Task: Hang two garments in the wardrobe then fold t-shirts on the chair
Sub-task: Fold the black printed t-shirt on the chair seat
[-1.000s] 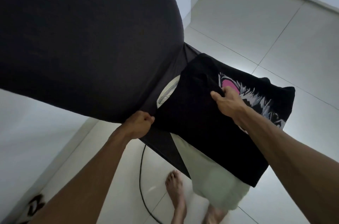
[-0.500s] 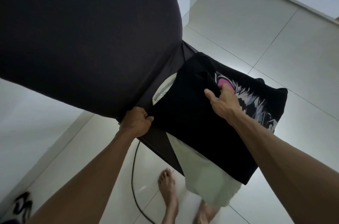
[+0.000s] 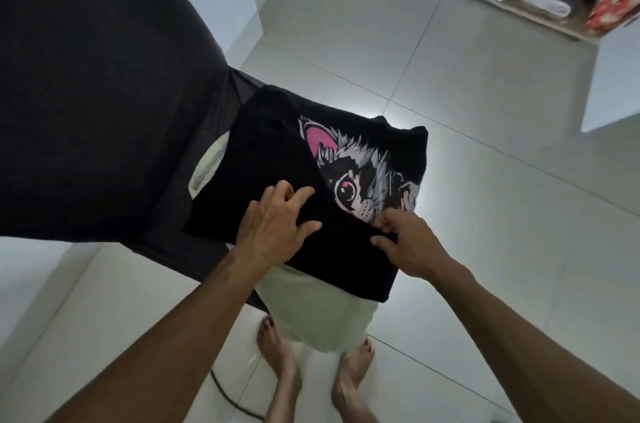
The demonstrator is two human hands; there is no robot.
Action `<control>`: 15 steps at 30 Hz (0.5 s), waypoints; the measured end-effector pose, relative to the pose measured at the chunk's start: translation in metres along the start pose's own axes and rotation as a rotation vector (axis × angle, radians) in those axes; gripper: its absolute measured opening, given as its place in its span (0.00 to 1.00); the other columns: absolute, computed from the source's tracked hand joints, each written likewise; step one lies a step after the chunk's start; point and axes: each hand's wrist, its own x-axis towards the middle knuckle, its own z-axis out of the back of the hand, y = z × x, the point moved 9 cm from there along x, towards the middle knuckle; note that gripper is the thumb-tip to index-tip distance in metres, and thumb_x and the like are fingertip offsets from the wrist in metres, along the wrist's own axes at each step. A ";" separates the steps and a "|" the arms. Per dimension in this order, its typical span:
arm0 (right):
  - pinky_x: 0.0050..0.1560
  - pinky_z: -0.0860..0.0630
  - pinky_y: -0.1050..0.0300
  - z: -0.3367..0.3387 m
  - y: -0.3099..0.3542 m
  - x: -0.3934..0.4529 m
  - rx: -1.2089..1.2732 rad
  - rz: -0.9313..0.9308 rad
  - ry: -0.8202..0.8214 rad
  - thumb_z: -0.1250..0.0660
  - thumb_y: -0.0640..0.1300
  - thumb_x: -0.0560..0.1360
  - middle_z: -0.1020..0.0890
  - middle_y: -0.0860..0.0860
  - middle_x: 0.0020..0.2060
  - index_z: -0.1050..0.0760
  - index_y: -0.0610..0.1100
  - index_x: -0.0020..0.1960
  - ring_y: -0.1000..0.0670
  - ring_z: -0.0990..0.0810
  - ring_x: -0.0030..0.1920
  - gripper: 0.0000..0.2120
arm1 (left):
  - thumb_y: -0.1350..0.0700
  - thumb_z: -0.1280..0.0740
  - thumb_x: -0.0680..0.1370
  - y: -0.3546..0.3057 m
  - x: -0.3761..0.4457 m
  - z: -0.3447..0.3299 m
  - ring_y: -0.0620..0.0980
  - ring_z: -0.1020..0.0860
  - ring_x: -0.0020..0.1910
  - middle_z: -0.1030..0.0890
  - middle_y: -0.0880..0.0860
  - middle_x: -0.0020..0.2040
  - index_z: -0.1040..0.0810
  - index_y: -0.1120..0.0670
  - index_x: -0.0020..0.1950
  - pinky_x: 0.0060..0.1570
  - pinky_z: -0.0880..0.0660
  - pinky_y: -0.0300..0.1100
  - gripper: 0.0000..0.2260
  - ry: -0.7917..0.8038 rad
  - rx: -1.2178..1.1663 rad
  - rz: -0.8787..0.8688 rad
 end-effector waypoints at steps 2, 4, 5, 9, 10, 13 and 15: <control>0.48 0.23 0.51 -0.004 -0.014 0.002 -0.066 -0.035 0.086 0.31 0.50 0.78 0.24 0.49 0.50 0.29 0.52 0.47 0.45 0.23 0.50 0.06 | 0.36 0.34 0.76 0.001 0.005 -0.014 0.51 0.32 0.63 0.34 0.50 0.66 0.44 0.41 0.79 0.58 0.26 0.51 0.34 0.083 0.067 0.068; 0.47 0.23 0.52 0.000 -0.023 0.004 -0.049 -0.060 0.137 0.34 0.52 0.80 0.24 0.48 0.51 0.29 0.51 0.48 0.46 0.23 0.49 0.06 | 0.36 0.32 0.75 0.004 0.007 -0.025 0.52 0.34 0.63 0.37 0.50 0.68 0.51 0.39 0.80 0.57 0.25 0.52 0.40 0.133 0.083 0.113; 0.46 0.23 0.52 0.004 -0.029 0.004 -0.039 -0.070 0.140 0.36 0.52 0.80 0.23 0.49 0.50 0.29 0.50 0.48 0.46 0.23 0.48 0.07 | 0.37 0.31 0.74 0.005 0.007 -0.029 0.53 0.34 0.63 0.38 0.50 0.68 0.54 0.38 0.80 0.57 0.25 0.52 0.42 0.146 0.082 0.125; 0.40 0.27 0.54 0.015 -0.044 -0.002 -0.186 -0.079 0.101 0.37 0.49 0.81 0.23 0.50 0.49 0.33 0.49 0.46 0.49 0.25 0.45 0.07 | 0.37 0.28 0.72 0.004 0.005 -0.030 0.54 0.34 0.63 0.38 0.52 0.69 0.60 0.42 0.80 0.56 0.24 0.52 0.50 0.124 0.041 0.167; 0.41 0.27 0.54 0.019 -0.044 -0.005 -0.240 -0.074 0.057 0.37 0.48 0.81 0.23 0.50 0.51 0.32 0.49 0.48 0.49 0.25 0.46 0.06 | 0.38 0.26 0.70 0.003 0.004 -0.028 0.54 0.34 0.63 0.38 0.52 0.70 0.58 0.44 0.81 0.56 0.24 0.51 0.51 0.092 -0.002 0.184; 0.44 0.27 0.55 0.035 -0.020 -0.006 -0.185 -0.009 -0.144 0.36 0.48 0.80 0.25 0.52 0.51 0.31 0.48 0.53 0.50 0.28 0.48 0.05 | 0.35 0.23 0.65 0.007 -0.004 -0.018 0.53 0.32 0.63 0.34 0.51 0.68 0.44 0.51 0.75 0.56 0.24 0.53 0.48 -0.029 -0.110 0.254; 0.50 0.24 0.54 0.040 0.011 0.001 -0.089 0.062 -0.223 0.36 0.49 0.80 0.26 0.53 0.51 0.29 0.48 0.55 0.50 0.27 0.52 0.07 | 0.35 0.27 0.69 0.015 -0.011 -0.014 0.52 0.31 0.61 0.32 0.50 0.64 0.37 0.53 0.70 0.54 0.24 0.53 0.38 -0.082 -0.119 0.293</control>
